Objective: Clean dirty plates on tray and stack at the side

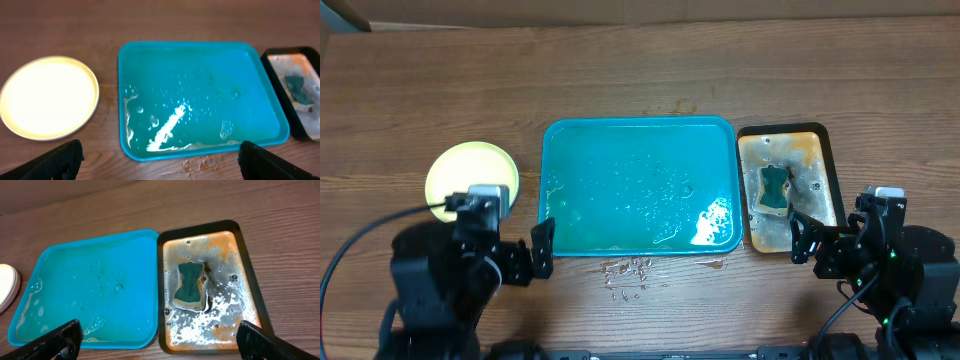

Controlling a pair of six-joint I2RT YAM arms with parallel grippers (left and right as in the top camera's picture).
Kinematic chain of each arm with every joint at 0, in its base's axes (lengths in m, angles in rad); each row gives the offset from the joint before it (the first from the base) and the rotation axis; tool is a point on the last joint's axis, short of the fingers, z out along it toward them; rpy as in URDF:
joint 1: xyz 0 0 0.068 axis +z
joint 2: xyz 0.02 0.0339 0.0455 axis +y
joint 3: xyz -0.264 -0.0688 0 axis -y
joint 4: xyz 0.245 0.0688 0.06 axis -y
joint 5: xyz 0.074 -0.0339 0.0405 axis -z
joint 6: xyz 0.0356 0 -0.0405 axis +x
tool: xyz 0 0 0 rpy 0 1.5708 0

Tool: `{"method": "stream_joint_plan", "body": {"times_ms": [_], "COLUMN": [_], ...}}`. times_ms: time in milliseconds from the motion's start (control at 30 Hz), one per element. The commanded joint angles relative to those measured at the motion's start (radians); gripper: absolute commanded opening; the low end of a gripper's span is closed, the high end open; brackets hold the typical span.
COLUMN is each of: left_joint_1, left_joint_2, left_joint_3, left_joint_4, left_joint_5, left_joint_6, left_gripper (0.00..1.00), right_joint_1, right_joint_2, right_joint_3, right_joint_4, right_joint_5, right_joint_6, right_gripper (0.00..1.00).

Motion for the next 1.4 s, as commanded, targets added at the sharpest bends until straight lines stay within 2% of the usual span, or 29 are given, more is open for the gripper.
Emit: {"method": "stream_joint_plan", "body": {"times_ms": [0,267,600,900,1033,1200,1233,1333,1367], "left_joint_1": [-0.003,-0.003,-0.003,-0.003,-0.003,-0.003,-0.003,-0.003,-0.003], "left_joint_2": [-0.059,-0.069,-0.069,-0.069,-0.069,-0.069,-0.069,-0.069,-0.069], "left_joint_3": [-0.016,-0.016,-0.016,-0.016,-0.016,-0.016,-0.016,-0.016,-0.016], "left_joint_4": [0.001,-0.060,-0.063,-0.063,-0.063,-0.063,-0.063,-0.063,-0.063], "left_joint_5": [-0.019,-0.019,-0.019,-0.019,-0.019,-0.019,-0.019,-0.019,-0.019], "left_joint_6": [0.004,0.004,0.004,0.004,0.004,0.004,0.004,0.004,0.004], "left_gripper": [1.00,1.00,1.00,1.00,1.00,1.00,1.00,1.00,1.00], "right_joint_1": [-0.002,-0.002,-0.002,0.005,0.021,0.034,0.034,0.034,0.036], "right_joint_2": [0.001,0.001,0.000,-0.128,-0.281,-0.480,-0.540,-0.553,-0.555], "right_joint_3": [-0.009,-0.009,-0.009,-0.047,-0.167,-0.391,-0.481,-0.600,-0.680], "right_joint_4": [0.006,0.006,0.007,0.047,0.174,0.450,0.572,0.785,0.933], "right_joint_5": [0.010,0.010,0.010,0.061,0.052,0.011,-0.002,-0.035,-0.044], "right_joint_6": [0.005,0.005,0.005,-0.010,-0.010,-0.010,-0.010,-0.009,-0.005], "right_gripper": [1.00,1.00,1.00,1.00,1.00,1.00,1.00,1.00,1.00]}}
